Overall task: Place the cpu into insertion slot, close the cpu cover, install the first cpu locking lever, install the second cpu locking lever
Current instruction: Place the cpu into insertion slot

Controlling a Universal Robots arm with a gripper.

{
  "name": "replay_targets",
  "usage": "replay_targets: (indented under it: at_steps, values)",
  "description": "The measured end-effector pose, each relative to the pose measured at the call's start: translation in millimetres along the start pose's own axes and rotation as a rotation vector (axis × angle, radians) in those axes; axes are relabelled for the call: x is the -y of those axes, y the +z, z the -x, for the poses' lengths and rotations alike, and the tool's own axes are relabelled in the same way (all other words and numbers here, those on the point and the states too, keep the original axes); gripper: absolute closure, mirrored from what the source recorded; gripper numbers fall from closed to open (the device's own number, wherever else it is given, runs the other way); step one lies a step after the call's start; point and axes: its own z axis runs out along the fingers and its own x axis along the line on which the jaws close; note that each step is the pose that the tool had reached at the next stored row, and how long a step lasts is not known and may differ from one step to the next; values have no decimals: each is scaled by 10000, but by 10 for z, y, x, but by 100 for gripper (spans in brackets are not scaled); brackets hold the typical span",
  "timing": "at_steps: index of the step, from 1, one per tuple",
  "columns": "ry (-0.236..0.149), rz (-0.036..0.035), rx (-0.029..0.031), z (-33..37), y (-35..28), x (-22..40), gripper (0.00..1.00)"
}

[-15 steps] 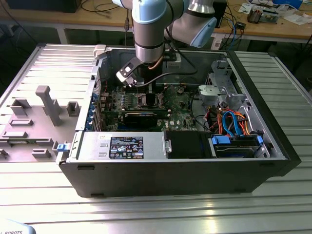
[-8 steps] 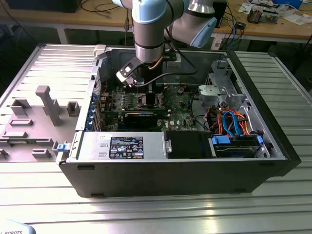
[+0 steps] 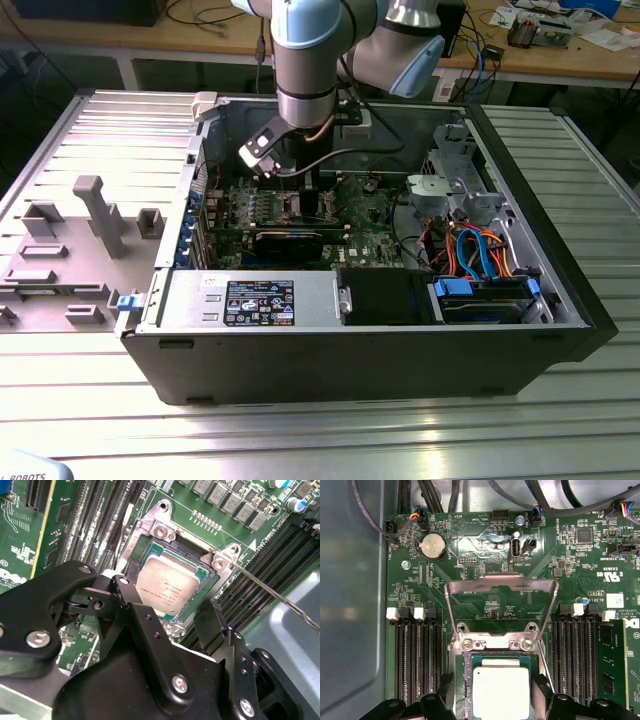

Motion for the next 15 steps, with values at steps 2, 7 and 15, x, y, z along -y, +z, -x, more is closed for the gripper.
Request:
replay_targets:
  at_steps: [2, 7, 15]
  values:
    - [-38, -2, -3, -16, 0, -9, 31]
    - [-45, 2, 27, -19, -4, -11, 31]
    - [-47, -1, 81, -18, -29, -12, 31]
